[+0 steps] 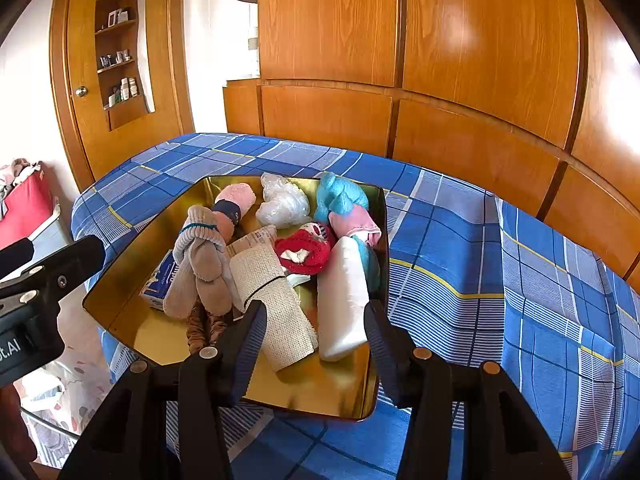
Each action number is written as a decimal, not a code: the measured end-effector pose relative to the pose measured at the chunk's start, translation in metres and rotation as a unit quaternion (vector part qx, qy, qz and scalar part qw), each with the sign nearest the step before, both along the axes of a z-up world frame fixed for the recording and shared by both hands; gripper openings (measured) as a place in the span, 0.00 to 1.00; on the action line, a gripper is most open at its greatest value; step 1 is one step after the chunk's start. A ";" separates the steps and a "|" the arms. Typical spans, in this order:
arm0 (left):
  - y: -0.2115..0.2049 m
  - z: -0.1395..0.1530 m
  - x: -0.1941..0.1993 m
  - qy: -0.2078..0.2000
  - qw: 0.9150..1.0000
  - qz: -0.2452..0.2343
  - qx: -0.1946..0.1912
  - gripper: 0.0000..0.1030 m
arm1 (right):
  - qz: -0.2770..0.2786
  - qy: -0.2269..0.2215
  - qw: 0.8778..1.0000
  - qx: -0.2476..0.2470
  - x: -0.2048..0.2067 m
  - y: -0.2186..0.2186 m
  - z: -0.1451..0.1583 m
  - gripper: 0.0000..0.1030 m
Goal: Organize soft objects
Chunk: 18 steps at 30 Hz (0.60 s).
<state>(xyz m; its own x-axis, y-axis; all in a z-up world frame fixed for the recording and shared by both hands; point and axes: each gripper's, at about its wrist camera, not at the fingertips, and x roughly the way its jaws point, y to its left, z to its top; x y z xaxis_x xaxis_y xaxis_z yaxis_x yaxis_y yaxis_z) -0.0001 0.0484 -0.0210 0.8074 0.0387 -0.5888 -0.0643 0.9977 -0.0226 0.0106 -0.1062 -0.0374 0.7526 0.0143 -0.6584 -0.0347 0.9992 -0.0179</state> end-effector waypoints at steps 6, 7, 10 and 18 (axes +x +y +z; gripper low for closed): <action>-0.001 0.000 0.000 -0.001 1.000 0.000 0.001 1.00 | 0.001 0.000 1.000 0.000 0.000 -0.001 0.001 0.49; -0.001 0.000 -0.001 -0.001 1.000 -0.001 0.002 1.00 | 0.001 0.000 1.000 0.000 -0.001 0.000 0.001 0.49; -0.002 0.000 -0.002 -0.002 1.000 -0.003 0.002 1.00 | 0.001 0.000 1.000 0.001 0.000 0.000 0.001 0.49; -0.004 0.001 -0.001 -0.003 1.000 -0.004 0.004 1.00 | 0.001 0.000 1.000 0.000 0.000 0.000 0.000 0.49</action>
